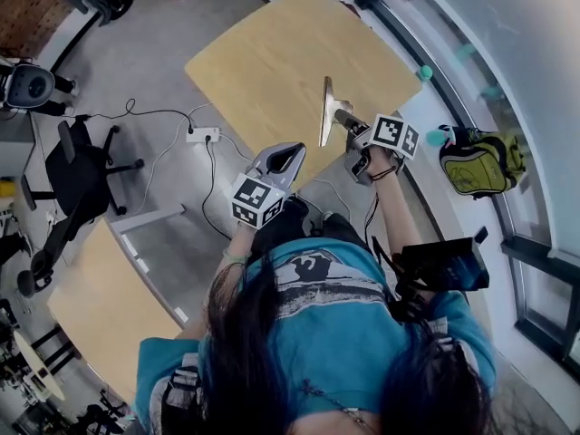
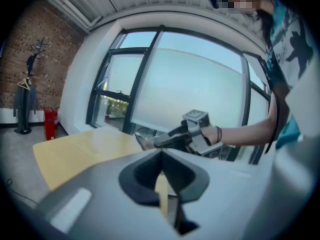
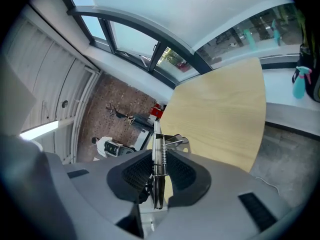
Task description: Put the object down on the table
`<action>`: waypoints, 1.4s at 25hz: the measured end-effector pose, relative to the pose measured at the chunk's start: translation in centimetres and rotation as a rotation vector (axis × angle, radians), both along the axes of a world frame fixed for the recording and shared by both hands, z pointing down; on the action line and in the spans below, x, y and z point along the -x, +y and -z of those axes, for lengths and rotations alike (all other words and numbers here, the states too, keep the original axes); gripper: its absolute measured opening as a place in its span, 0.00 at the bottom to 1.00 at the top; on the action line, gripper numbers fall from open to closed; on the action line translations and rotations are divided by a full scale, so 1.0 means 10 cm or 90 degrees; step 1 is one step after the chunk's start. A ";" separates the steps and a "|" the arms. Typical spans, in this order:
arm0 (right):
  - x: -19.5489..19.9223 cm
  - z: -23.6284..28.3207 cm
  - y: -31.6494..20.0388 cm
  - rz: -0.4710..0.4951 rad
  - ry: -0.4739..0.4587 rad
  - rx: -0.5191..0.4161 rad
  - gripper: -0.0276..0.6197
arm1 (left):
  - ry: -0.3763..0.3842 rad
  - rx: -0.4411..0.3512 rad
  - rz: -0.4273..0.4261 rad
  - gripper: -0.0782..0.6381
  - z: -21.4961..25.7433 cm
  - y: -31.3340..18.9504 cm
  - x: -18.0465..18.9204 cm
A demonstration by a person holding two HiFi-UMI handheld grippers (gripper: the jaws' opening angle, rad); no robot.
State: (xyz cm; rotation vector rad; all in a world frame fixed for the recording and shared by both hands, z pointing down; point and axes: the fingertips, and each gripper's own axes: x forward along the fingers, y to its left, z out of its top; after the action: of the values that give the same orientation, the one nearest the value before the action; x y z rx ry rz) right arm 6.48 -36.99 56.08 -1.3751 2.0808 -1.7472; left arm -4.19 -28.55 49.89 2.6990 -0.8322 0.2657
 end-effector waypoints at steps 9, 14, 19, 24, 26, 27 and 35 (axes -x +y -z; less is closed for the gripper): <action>-0.01 -0.60 -0.78 -0.032 0.053 0.061 0.18 | 0.000 0.008 -0.018 0.11 -0.03 -0.33 0.31; -0.09 -0.94 -1.06 -0.047 0.080 0.092 0.18 | -0.002 0.018 -0.022 0.11 -0.09 -0.40 0.42; -0.19 -1.16 -1.29 -0.062 0.097 0.109 0.18 | -0.003 0.026 -0.018 0.11 -0.14 -0.44 0.51; -0.17 -1.27 -1.47 -0.065 0.096 0.120 0.18 | -0.008 0.038 -0.003 0.11 -0.21 -0.45 0.62; -0.13 -1.31 -1.50 -0.064 0.092 0.128 0.18 | -0.010 0.041 0.000 0.11 -0.23 -0.44 0.65; -0.11 -1.34 -1.50 -0.063 0.092 0.131 0.18 | -0.011 0.042 0.002 0.11 -0.24 -0.43 0.67; -0.06 -1.52 -1.48 -0.076 0.091 0.153 0.18 | -0.017 0.048 0.014 0.11 -0.27 -0.42 0.74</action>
State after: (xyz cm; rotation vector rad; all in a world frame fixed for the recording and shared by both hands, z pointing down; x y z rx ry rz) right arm 7.07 -51.82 71.32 -1.6971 1.8560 -1.9516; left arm -11.61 -32.74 52.61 2.6210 -0.8419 0.3228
